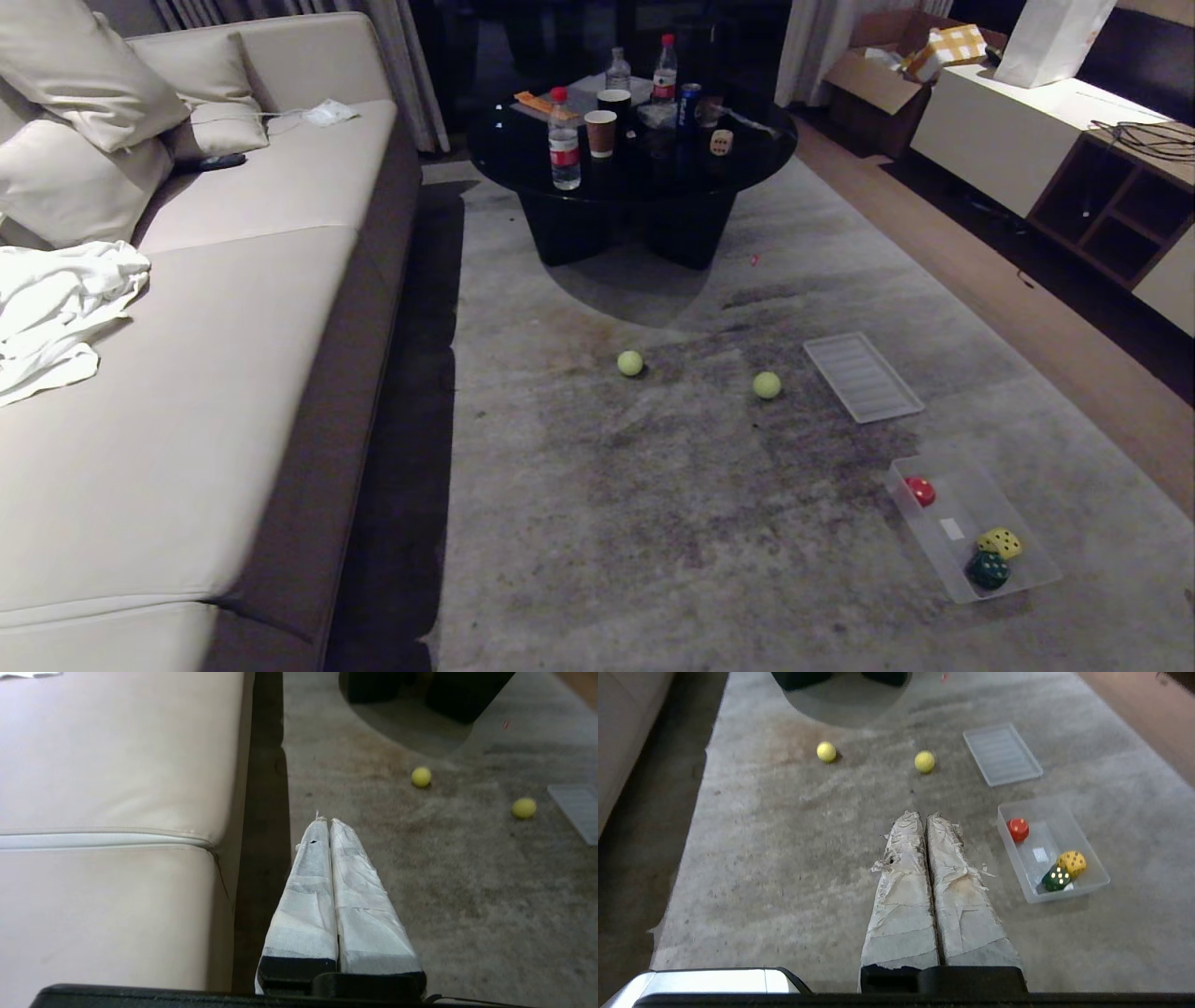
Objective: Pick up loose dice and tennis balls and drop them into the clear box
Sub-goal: Find toys out of the box
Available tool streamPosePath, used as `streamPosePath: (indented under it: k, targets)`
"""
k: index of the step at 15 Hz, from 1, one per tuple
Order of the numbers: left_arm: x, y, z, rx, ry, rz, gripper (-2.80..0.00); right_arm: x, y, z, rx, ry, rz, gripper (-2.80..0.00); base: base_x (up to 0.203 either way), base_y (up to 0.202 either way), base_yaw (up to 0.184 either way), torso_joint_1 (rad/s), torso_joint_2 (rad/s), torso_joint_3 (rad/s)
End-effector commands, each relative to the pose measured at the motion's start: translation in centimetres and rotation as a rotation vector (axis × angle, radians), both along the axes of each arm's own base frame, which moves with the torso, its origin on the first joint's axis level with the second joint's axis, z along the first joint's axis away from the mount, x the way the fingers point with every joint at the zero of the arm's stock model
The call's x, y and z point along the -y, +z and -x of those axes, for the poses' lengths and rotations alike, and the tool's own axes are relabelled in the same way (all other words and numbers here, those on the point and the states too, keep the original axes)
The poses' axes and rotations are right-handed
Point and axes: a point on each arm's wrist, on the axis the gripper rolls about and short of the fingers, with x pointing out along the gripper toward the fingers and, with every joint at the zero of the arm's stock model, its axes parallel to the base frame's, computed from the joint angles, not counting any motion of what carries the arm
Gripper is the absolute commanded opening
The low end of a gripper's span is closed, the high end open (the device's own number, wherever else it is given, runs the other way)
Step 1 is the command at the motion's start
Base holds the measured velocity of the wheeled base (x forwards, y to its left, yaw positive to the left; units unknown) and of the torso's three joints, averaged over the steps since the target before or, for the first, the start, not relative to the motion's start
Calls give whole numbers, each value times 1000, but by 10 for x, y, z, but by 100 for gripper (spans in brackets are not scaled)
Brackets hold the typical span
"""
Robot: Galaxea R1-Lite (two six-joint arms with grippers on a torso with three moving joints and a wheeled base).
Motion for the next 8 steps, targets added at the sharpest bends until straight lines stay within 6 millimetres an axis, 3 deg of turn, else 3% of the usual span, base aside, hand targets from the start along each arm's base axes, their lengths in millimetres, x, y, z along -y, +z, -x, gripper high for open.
streamPosePath:
  k: [1,8]
  targets:
    - [0,0,0,-2,1,2,-280,0,-3,-1,-10,-1,0,-280,0,0,0,0,4,-200]
    - [0,0,0,0,1,4,-280,0,-3,-1,-10,-1,0,-280,0,0,0,2,3,-201]
